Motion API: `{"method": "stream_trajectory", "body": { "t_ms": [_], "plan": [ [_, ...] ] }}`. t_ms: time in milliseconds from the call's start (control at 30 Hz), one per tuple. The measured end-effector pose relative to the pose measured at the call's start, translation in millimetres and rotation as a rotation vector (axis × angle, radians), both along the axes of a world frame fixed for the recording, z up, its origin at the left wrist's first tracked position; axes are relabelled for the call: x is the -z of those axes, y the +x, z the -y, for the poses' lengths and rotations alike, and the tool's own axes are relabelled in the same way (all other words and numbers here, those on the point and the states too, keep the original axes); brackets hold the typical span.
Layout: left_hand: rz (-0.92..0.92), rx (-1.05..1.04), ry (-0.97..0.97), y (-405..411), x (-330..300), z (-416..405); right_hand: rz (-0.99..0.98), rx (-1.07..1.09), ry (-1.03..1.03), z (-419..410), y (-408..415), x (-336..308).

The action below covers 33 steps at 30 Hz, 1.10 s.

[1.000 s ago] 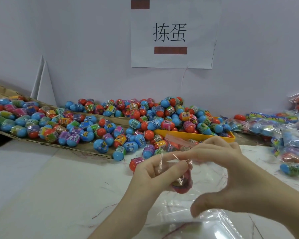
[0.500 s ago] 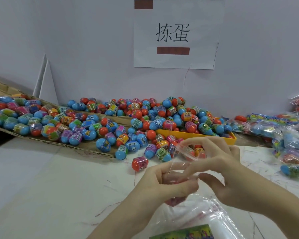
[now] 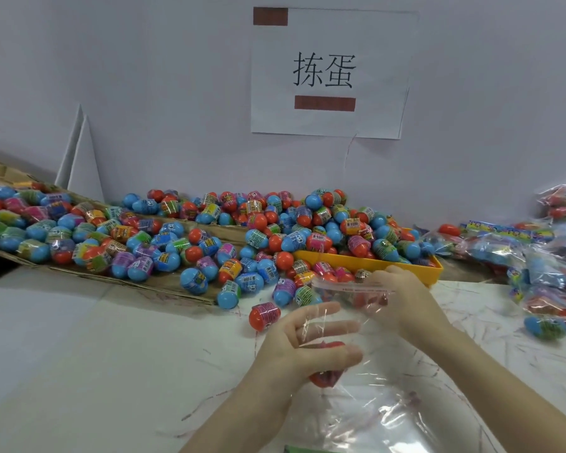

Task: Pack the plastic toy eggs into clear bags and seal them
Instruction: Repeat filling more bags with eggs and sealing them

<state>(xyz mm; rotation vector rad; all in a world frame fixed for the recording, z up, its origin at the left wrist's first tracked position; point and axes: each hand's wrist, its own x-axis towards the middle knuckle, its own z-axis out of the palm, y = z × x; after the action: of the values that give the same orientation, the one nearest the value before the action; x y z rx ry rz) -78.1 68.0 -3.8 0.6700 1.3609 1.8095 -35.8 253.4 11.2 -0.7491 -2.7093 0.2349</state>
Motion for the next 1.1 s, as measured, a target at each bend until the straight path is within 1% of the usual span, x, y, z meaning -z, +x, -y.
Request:
{"method": "stream_trajectory", "body": {
  "t_ms": [67,133,200,233,300,333,367,400,433,467,500,567,600,700,767,900,1033,1100],
  "plan": [
    [-0.009,-0.023,-0.001,0,-1,0,-0.054,-0.014,-0.024,-6,1,6],
    [-0.017,-0.036,0.002,-1,-1,0,-0.076,-0.053,0.014,-8,5,6],
    [-0.028,-0.05,-0.001,-1,-2,0,-0.212,-0.084,0.018,-8,10,0],
    [-0.033,-0.058,-0.004,-1,-2,0,-0.334,-0.084,-0.027,-6,13,-7],
    [-0.048,-0.074,-0.006,0,-3,1,-0.619,-0.102,-0.217,2,22,-30],
    [-0.057,-0.078,-0.007,1,-3,2,-0.727,-0.164,-0.33,7,28,-42],
    [-0.065,-0.079,-0.006,1,-4,2,-0.781,-0.268,-0.418,14,35,-55],
    [-0.073,-0.079,-0.005,2,-4,2,-0.761,-0.402,-0.456,22,42,-66],
    [-0.082,-0.074,-0.004,3,-5,2,-0.675,-0.527,-0.435,32,48,-75],
    [-0.09,-0.066,-0.002,3,-6,2,-0.55,-0.609,-0.369,41,52,-80],
    [-0.098,-0.055,0.0,4,-7,2,-0.42,-0.64,-0.273,47,53,-82],
    [-0.115,-0.027,0.006,6,-9,3,-0.208,-0.616,-0.12,51,51,-83],
    [-0.124,-0.013,0.01,6,-10,3,-0.137,-0.603,-0.096,53,48,-83],
    [-0.14,0.011,0.032,8,-11,4,-0.017,-0.602,-0.039,53,44,-89],
    [-0.148,0.015,0.038,8,-11,5,0.096,-0.601,-0.01,53,43,-93],
    [-0.147,0.044,0.026,6,-10,6,0.3,-0.583,-0.023,55,43,-98],
    [-0.154,0.076,0.067,7,-12,6,0.419,-0.561,-0.001,53,40,-105],
    [-0.14,0.085,0.076,6,-11,6,0.456,-0.559,-0.056,54,40,-108]
  ]
}}
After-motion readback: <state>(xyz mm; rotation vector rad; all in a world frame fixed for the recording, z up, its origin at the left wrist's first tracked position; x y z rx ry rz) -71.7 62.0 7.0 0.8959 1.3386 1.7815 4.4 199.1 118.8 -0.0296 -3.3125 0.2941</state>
